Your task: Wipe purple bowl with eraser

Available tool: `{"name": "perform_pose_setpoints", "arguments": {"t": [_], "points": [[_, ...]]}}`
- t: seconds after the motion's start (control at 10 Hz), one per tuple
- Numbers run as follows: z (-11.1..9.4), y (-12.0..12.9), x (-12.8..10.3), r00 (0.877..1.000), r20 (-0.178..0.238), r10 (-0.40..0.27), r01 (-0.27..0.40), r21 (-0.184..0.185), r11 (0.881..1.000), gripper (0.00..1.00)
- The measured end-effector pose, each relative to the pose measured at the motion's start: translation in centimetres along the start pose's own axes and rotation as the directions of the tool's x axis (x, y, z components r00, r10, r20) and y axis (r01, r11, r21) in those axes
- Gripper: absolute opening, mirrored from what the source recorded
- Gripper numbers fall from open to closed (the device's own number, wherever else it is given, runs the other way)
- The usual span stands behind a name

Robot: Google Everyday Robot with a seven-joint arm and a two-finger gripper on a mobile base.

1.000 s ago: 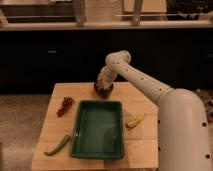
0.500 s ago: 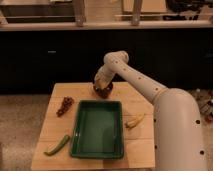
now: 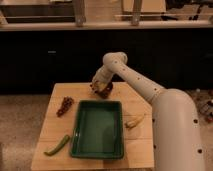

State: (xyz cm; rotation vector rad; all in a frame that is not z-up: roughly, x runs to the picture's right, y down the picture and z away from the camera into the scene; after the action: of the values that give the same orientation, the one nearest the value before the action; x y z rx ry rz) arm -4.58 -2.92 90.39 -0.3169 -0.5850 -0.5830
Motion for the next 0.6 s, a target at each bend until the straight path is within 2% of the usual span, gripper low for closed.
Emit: {"name": "perform_pose_setpoints", "arguments": {"t": [0.2,0.3,0.6], "points": [[-0.3,1.4,-0.1,1.0,0.005,0.011,-0.011,-0.023,1.0,0.0],[-0.8,2.5,0.7,0.999,-0.005,0.031,-0.031,-0.028,0.999,0.0],[-1.5,3.3,2.5,0.997,-0.041,0.064,-0.065,-0.022,0.998,0.0]]}}
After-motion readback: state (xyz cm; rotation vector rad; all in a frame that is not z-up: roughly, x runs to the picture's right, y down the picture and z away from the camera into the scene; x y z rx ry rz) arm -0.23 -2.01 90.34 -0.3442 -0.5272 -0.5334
